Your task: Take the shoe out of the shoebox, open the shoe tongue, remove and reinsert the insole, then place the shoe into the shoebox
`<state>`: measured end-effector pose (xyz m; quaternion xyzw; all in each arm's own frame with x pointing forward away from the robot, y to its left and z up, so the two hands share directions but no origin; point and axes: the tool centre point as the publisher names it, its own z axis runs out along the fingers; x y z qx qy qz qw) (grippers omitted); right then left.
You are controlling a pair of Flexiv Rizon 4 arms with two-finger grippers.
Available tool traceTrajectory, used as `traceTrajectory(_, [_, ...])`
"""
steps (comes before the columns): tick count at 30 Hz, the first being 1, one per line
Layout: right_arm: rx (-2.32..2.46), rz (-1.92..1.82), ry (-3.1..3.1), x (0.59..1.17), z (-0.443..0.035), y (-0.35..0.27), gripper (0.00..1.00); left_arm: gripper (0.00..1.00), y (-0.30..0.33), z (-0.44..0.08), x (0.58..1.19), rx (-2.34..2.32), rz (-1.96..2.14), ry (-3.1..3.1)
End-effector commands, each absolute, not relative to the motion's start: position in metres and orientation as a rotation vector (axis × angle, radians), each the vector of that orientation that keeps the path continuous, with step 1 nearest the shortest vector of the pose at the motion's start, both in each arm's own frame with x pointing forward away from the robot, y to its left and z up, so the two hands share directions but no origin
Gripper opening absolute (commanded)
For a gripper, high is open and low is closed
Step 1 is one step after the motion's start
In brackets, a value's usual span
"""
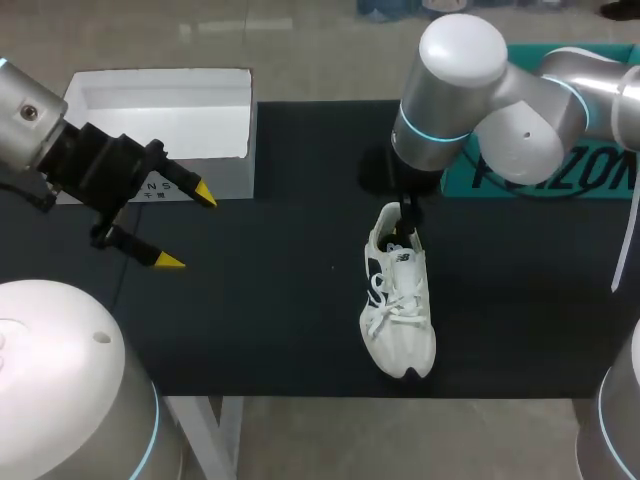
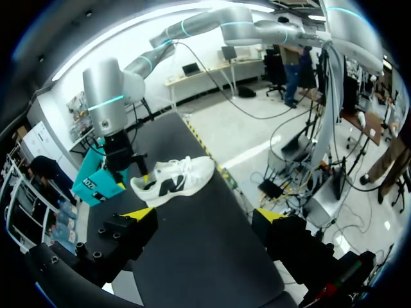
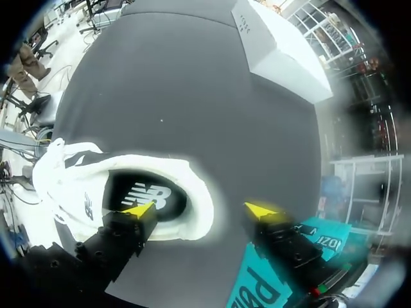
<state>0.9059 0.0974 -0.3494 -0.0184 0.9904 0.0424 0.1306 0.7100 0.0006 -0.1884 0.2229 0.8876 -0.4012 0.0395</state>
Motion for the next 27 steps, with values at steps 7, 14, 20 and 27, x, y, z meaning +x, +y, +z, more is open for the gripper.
traceTrajectory(7, [-0.048,0.121,2.883,0.911,-0.356,0.098,0.45,1.0,0.001,-0.188,0.71,0.685,-1.225,2.725])
traceTrajectory(14, [-0.049,0.116,2.888,0.91,-0.359,0.098,0.27,1.0,0.001,-0.188,0.71,0.685,-1.225,2.725])
traceTrajectory(20, [-0.05,0.112,2.889,0.907,-0.358,0.1,0.0,1.0,0.001,-0.188,0.71,0.685,-1.225,2.725])
traceTrajectory(27, [-0.047,0.117,2.884,0.9,-0.351,0.106,0.0,1.0,0.001,-0.188,0.71,0.685,-1.225,2.725])
